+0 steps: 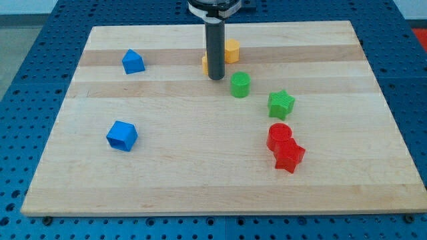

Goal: Touch the green circle

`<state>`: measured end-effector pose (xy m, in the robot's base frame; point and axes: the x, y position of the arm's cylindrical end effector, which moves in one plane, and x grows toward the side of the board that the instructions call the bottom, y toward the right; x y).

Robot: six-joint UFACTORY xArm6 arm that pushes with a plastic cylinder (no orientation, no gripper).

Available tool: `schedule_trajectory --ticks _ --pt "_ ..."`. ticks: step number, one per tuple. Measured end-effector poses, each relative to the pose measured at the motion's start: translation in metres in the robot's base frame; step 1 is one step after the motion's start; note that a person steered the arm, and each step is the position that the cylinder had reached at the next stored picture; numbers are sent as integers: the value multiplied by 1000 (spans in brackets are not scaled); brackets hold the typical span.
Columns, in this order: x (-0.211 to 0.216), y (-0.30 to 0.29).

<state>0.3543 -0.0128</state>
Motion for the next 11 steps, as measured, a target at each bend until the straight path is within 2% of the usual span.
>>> schedule_trajectory --ticks 2,4,6,7,9,11 --pt "-13 6" --pt "-7 62" --pt "83 81" --pt "95 62" --pt "85 42" --pt "113 4"
